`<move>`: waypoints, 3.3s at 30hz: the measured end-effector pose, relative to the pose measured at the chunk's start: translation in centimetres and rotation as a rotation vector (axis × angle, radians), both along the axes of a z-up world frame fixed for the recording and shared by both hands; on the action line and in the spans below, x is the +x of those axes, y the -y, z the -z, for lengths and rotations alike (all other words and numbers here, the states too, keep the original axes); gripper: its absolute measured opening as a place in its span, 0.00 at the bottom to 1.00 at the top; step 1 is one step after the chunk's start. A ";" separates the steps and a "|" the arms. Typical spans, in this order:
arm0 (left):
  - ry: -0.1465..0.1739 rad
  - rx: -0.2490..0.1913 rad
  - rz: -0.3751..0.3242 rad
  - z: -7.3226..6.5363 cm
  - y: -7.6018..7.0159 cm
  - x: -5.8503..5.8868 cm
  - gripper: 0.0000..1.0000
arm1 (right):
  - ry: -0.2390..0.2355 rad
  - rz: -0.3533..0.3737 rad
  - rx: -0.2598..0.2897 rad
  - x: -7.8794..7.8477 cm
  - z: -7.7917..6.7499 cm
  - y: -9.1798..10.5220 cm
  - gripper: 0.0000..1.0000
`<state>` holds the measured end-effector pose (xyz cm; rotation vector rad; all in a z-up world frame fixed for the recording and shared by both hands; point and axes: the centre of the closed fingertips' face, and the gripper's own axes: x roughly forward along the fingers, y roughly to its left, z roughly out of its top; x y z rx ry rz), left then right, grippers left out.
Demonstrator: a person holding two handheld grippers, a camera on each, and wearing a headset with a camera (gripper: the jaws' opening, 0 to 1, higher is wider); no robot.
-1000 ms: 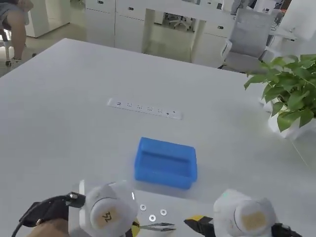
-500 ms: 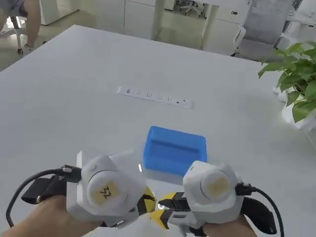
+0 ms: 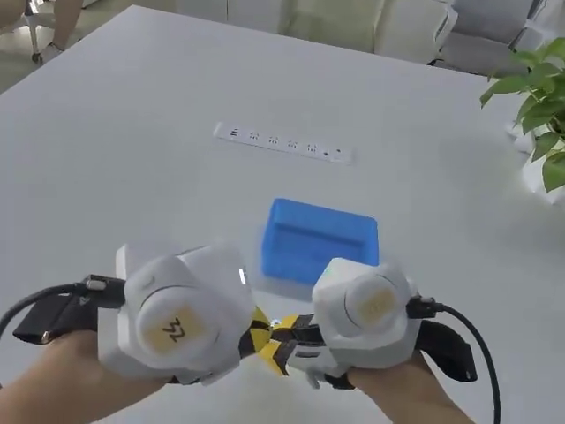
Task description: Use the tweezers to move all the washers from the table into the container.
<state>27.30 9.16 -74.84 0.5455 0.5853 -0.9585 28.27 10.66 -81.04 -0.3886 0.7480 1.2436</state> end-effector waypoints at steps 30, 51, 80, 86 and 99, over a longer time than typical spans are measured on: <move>-0.004 -0.022 -0.045 0.3 -3.2 4.5 0.00 | -0.004 0.003 -0.003 4.8 1.1 -2.7 0.06; 0.021 0.016 -0.017 0.6 -3.5 4.9 0.00 | 0.099 -0.124 -0.061 5.2 0.7 -4.1 0.09; -0.015 -0.043 -0.045 0.2 -4.7 7.9 0.00 | 0.052 0.051 0.025 2.9 -2.5 0.4 0.11; -0.046 -0.044 -0.041 0.3 -4.8 7.9 0.00 | 0.044 0.062 0.035 2.9 -2.7 0.5 0.11; -0.118 -0.003 -0.026 0.3 -5.4 7.3 0.00 | 0.066 0.074 0.054 3.4 -3.7 0.5 0.10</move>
